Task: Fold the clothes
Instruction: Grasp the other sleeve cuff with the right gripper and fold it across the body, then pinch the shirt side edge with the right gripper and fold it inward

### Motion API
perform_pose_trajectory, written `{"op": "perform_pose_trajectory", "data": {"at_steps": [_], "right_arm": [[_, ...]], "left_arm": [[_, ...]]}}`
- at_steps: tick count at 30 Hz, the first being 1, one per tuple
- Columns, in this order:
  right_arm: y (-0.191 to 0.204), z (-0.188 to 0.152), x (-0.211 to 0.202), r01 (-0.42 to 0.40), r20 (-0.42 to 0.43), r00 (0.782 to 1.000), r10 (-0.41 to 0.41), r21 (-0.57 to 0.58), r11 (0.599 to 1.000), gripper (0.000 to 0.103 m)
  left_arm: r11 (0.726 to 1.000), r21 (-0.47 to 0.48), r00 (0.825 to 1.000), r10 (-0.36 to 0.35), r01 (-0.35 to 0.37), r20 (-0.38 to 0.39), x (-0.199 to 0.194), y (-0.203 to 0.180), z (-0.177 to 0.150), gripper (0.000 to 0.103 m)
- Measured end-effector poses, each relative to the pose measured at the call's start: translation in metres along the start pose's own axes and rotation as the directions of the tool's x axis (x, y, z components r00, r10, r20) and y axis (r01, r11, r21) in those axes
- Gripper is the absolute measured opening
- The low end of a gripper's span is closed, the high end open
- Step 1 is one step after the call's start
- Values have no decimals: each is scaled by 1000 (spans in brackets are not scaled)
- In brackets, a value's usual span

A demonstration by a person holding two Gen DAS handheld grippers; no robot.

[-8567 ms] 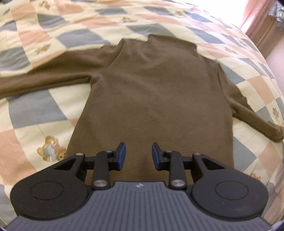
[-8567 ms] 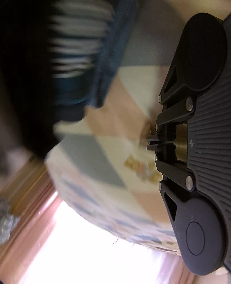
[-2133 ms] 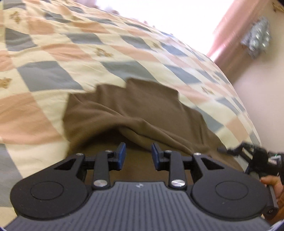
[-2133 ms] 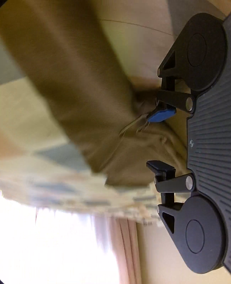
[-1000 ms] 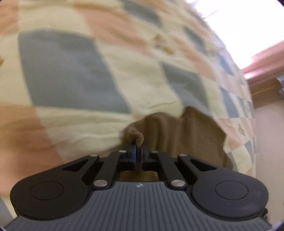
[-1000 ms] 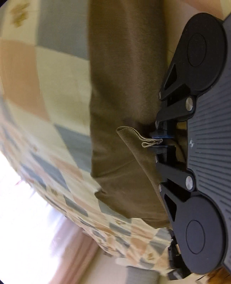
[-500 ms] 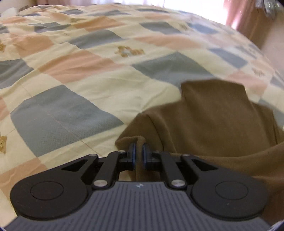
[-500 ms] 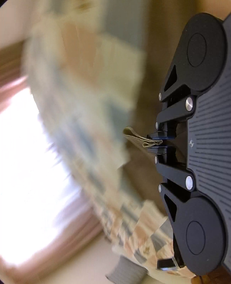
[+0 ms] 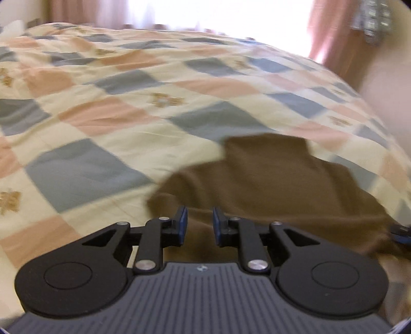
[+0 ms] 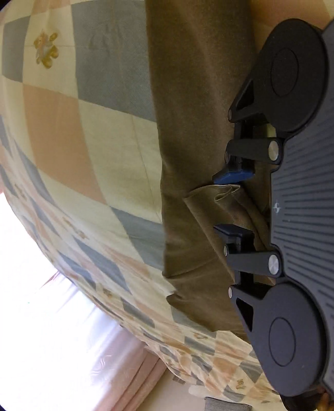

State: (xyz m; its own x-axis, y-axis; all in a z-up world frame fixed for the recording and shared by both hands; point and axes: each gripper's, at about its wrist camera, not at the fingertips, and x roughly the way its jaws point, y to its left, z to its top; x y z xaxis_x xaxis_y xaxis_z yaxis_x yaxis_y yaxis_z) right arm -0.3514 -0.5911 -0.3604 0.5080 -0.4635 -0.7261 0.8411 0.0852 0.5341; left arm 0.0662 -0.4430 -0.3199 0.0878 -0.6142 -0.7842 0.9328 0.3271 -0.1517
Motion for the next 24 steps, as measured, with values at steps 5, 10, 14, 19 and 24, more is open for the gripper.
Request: {"op": "perform_pose_trajectory", "data": {"at_steps": [5,10,14,19,24], "right_arm": [[2,-3,1,93,-45,994,-96,-57,994,23],[-7,-7,-35,157,22,987,-157,6,988,47],[-57,-26,-76,139,22,989,-150,251,958,47],[-144,-40,-142,162,127,953,-277,560,813,53],[-220,-52,-181,15,270,898,-348,771,637,71]], "left_arm": [[999,37,995,-23,27,-95,24,-32,-18,16],[990,54,991,-125,128,-40,5,-70,-19,16],[978,69,979,-191,196,-72,7,-104,-27,16],[979,37,977,-197,201,-81,3,-116,-35,16],[986,12,983,-164,166,-85,-7,-110,-38,16]]}}
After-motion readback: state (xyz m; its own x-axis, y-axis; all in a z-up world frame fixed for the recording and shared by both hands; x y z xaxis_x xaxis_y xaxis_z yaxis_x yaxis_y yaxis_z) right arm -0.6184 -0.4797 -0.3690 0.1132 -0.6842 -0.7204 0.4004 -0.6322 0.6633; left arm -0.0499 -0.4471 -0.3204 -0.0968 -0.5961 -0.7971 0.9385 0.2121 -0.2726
